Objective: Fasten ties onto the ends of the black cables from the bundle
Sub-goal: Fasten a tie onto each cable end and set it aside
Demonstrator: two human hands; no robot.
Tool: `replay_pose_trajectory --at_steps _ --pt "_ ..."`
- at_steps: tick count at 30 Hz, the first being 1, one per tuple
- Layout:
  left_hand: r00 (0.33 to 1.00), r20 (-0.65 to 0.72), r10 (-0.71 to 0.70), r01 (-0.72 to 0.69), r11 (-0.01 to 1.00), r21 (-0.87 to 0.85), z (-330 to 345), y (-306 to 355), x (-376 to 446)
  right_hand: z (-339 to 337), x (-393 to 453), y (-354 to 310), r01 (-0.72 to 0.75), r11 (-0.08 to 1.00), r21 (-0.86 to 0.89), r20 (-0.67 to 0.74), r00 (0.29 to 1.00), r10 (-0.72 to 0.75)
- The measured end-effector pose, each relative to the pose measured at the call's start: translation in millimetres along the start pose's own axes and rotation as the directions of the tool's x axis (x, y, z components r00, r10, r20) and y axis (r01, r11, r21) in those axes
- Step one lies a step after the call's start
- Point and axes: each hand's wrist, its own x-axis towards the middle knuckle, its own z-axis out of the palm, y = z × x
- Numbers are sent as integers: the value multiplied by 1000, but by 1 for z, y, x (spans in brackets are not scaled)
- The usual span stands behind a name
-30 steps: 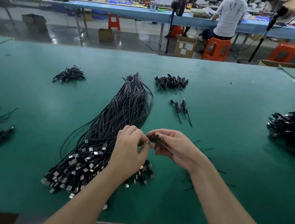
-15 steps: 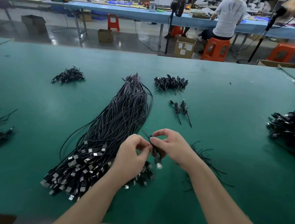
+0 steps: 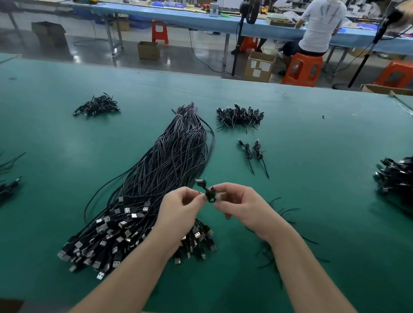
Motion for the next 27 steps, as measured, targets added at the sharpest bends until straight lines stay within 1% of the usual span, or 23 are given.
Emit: replay_pose_trajectory --at_steps 1,2,4,6,8,10,11,12,13,14,15,16,17,18,19,20,21,22,23,24,25,26,27 --pt "999 8 -49 49 997 -62 0 0 1 1 0 -1 13 998 -53 -35 999 -15" --pt "998 19 -67 68 994 -89 0 0 0 1 0 -3 24 995 -97 -79 996 -32" --pt "998 25 -63 65 993 -100 2 0 -2 2 1 -6 53 983 -177 -140 987 -78" --pt "998 12 -60 61 990 -124 3 1 -2 2 1 -8 76 974 -213 -128 986 -105" --pt "996 18 -85 87 985 -152 4 2 -3 3 -1 -10 91 974 -209 -101 988 -114" --pt "995 27 -97 100 984 -148 4 1 -3 4 -1 -10 105 964 -245 -99 986 -132" --pt "997 33 -70 73 990 -119 4 1 -3 5 0 -10 100 958 -267 -113 985 -134" --pt "999 33 3 -1 999 -54 5 1 -5 6 1 -10 81 960 -268 -133 984 -120" --pt "990 31 141 -143 987 72 5 1 -7 6 3 -12 51 973 -226 -151 985 -86" --pt "941 41 336 -336 911 238 4 0 -8 5 4 -13 14 989 -149 -157 987 -38" --pt "842 78 534 -518 757 398 3 -2 -9 5 5 -14 -27 997 -65 -147 989 18" --pt "716 143 683 -642 566 517 2 -4 -10 3 5 -15 -71 997 0 -120 990 71" --pt "604 215 767 -704 388 595 2 -6 -10 2 5 -16 -112 993 42 -81 990 115" --pt "523 275 807 -726 252 640 2 -6 -11 1 4 -15 -143 987 72 -36 989 146" --pt "479 309 822 -730 177 660 3 -7 -11 0 3 -14 -163 981 101 6 987 163" --pt "474 311 823 -730 170 662 3 -7 -11 -1 3 -13 -174 975 137 32 985 171" --pt "505 288 813 -729 224 647 3 -7 -11 -1 3 -12 -176 968 180 38 984 172" --pt "570 243 785 -715 329 616 3 -6 -12 -1 3 -10 -168 960 225 33 986 165" --pt "662 183 727 -675 471 568 3 -5 -12 -2 3 -10 -151 953 263 24 988 150" --pt "767 121 630 -596 629 499 3 -3 -12 -2 2 -8 -127 951 280 13 992 129" --pt "867 71 494 -478 782 400 3 -1 -11 -3 2 -7 -98 960 262 -5 995 103" --pt "942 28 334 -328 904 275 2 1 -8 -4 1 -6 -65 976 209 -27 997 72" --pt "984 0 180 -178 976 129 0 3 -5 -4 0 -5 -32 991 133 -46 998 38"
